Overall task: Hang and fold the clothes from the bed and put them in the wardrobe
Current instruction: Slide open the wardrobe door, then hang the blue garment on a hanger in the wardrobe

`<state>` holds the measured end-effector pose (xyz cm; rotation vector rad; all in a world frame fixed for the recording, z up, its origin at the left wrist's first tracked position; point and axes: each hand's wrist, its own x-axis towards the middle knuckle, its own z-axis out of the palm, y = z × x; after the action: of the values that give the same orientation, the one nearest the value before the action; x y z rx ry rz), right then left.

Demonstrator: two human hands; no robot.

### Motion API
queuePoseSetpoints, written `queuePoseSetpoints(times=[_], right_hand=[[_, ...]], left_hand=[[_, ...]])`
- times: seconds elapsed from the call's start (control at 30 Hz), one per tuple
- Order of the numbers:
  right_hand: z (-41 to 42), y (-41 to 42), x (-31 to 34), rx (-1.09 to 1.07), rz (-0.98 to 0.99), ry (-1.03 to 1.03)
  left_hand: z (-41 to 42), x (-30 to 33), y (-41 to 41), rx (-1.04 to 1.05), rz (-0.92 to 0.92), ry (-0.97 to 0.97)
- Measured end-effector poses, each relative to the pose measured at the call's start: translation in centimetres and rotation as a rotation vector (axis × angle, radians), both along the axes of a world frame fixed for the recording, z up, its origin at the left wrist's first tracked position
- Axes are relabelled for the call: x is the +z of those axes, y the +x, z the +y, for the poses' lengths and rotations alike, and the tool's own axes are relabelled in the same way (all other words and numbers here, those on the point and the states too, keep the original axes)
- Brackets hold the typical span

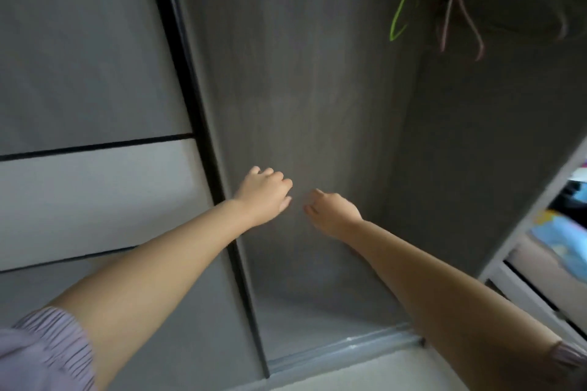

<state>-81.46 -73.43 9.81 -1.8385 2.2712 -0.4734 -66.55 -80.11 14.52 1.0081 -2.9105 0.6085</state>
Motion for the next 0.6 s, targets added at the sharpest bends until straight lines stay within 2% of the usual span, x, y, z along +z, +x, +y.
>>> queuePoseSetpoints(times=[0.07,0.17,0.37,0.6], right_hand=[[3.1,-4.1,-0.5,-0.129,0.044,0.006],[9.4,-9.3,-1.9,-0.338,0.09,0.049],[25.2,-15.6,-6.0,-0.677,0.079,0.242],[42.7,-17.4,-8.5,-1.039,-0.009,0.321]], left_hand=[[0.8,-1.3,-4.4,-0.01,0.162,0.212],[3.2,-3.6,-10.6,-0.071,0.222,0.42],[13.3,-8.5,-21.3,-0.32,0.105,0.566],[29.1,-11.6,-30.2,-0.643,-0.068,0.643]])
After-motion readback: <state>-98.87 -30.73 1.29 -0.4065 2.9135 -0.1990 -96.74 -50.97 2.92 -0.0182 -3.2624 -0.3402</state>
